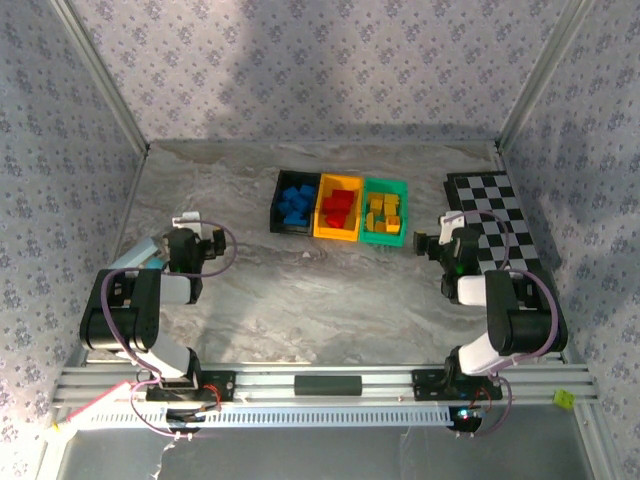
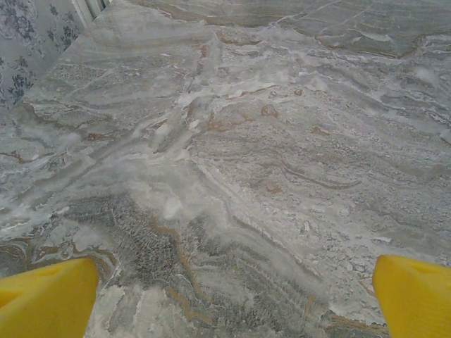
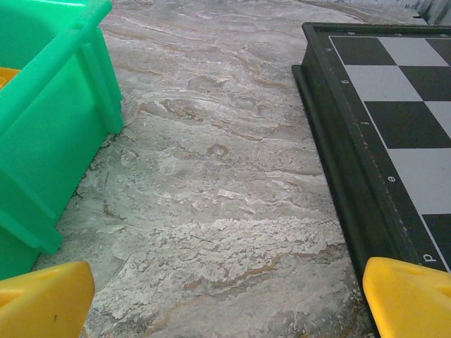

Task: Sort the legos into containers by color
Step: Reset both arms

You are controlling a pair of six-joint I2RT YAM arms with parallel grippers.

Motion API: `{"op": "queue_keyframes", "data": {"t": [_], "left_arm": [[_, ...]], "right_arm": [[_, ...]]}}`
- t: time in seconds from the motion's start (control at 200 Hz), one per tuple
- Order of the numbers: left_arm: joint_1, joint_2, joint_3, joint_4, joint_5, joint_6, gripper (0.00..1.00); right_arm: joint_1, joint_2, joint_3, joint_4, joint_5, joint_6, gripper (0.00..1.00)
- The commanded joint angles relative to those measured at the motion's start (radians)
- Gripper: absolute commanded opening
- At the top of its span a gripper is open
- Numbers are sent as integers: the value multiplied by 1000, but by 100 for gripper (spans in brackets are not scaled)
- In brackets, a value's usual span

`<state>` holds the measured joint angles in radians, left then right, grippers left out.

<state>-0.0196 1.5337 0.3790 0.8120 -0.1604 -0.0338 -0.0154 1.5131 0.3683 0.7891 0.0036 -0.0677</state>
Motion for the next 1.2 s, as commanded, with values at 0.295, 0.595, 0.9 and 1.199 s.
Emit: {"op": "queue_keyframes", "data": {"t": [0.295, 0.595, 0.9, 1.199], "left_arm": [[5, 1, 24, 21, 21, 11, 100], [6, 0, 24, 21, 22, 10, 100], [6, 0, 24, 22, 22, 9, 100], [6, 1, 24, 21, 22, 10, 100]], "right_arm": [[-2, 2, 22, 6, 15, 16, 100], [-14, 3, 24, 0, -8, 24, 100], [-27, 5, 29, -5, -31, 28, 100], [-26, 4, 29, -7, -33, 28, 100]]}}
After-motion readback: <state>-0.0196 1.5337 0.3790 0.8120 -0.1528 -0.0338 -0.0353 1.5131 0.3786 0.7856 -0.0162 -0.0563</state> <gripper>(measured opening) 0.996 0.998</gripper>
